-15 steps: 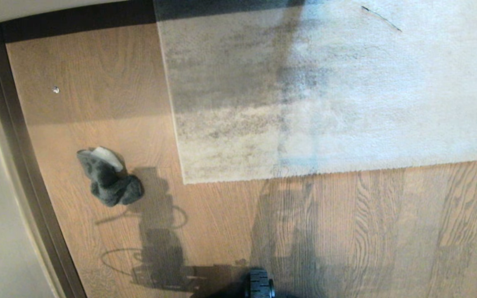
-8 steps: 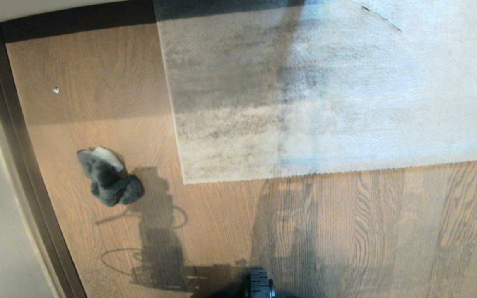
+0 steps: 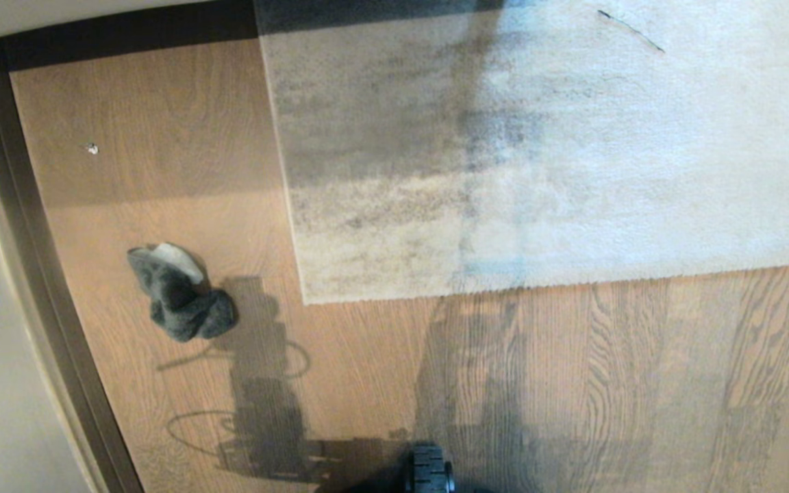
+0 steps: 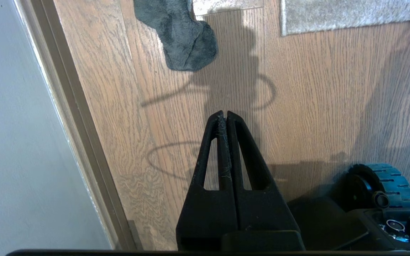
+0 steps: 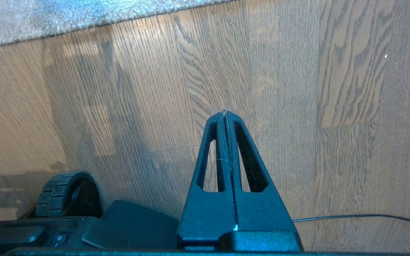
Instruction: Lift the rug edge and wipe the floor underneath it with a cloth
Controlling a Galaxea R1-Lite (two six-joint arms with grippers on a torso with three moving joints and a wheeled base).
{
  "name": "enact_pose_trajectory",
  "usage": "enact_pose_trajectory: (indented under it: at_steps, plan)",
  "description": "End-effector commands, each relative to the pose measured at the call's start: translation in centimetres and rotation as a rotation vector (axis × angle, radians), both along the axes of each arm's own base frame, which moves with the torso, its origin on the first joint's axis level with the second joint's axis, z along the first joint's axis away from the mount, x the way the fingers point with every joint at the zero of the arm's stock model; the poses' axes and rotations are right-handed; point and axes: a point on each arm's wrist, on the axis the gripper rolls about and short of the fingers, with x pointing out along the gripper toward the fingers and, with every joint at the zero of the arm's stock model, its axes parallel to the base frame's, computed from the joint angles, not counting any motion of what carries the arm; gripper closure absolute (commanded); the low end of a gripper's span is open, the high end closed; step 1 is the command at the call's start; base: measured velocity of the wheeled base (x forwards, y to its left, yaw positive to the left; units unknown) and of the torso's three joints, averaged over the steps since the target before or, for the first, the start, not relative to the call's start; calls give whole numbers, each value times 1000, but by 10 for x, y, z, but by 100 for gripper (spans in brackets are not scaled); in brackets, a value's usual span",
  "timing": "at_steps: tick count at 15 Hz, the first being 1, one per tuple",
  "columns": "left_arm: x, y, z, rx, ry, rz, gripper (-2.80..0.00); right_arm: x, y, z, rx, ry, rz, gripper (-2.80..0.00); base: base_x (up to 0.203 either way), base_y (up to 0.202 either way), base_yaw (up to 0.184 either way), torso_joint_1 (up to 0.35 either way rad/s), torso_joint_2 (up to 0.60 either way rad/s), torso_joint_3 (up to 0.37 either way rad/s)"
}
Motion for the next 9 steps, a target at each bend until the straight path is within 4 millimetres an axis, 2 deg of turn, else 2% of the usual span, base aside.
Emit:
enact_pose_trajectory:
  at_steps: [1, 9]
  plan:
    - [0, 0, 0, -1, -1, 0, 0, 0, 0, 0, 0, 1, 0, 0, 0, 0, 0, 0, 0, 0]
    - [0, 0, 0, -2, -1, 0, 0, 0, 0, 0, 0, 1, -1, 0, 0, 0, 0, 0, 0, 12]
